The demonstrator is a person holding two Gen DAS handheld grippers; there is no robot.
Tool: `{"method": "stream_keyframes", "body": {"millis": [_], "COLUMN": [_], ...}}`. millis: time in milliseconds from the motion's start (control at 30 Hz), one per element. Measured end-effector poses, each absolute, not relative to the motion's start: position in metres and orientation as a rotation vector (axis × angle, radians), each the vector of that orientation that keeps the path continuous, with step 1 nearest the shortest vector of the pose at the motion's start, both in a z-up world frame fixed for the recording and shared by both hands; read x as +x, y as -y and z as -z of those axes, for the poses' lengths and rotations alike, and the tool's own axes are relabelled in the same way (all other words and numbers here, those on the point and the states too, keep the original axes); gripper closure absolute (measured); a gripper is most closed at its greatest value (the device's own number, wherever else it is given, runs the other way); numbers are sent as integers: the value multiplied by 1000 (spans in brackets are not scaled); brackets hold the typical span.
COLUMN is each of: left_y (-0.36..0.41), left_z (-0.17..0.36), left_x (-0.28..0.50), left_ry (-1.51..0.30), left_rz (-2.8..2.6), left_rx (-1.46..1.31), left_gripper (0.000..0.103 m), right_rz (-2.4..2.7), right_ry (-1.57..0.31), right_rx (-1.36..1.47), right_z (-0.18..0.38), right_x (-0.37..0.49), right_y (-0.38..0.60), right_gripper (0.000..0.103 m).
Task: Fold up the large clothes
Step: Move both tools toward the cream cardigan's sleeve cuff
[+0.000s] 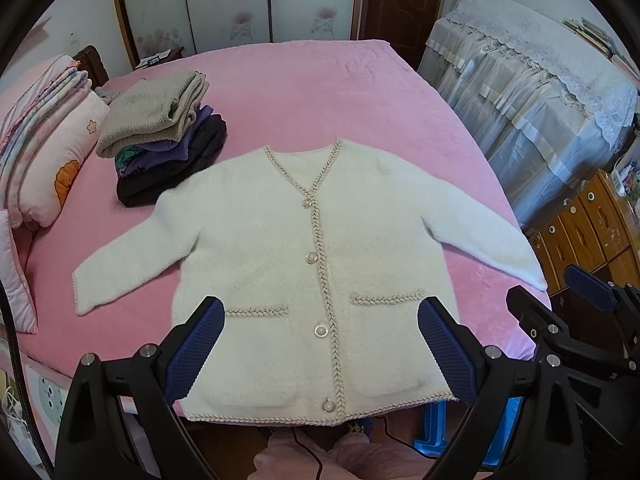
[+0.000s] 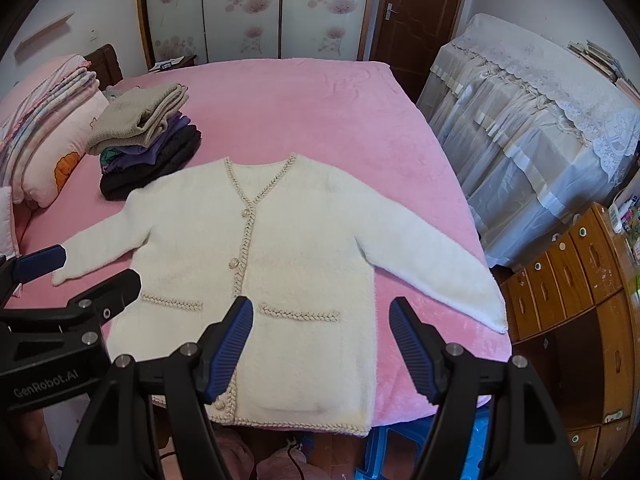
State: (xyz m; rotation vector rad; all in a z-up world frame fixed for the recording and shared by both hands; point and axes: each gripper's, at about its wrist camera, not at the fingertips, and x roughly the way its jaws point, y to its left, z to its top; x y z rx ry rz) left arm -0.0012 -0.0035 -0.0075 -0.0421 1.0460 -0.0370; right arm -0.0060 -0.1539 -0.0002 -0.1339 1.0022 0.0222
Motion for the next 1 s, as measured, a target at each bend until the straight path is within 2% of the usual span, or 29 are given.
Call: {"method": "stream_keyframes", "body": {"millis": [333, 1000], "left_y": [2, -23], "left_z": [9, 5], "left_x": [-9, -5], "left_ry": [-1054, -1076], "left_rz": [51, 98], "left_rx": [-38, 10], "left_gripper": [7, 7], "right_rz": [-24, 27], "right_ry": [-1016, -1034], "right_rx": [-134, -102], "right_z": [1, -3], "right_x": [-16, -19], "right_y": [152, 124], "right_gripper": [38, 39]}}
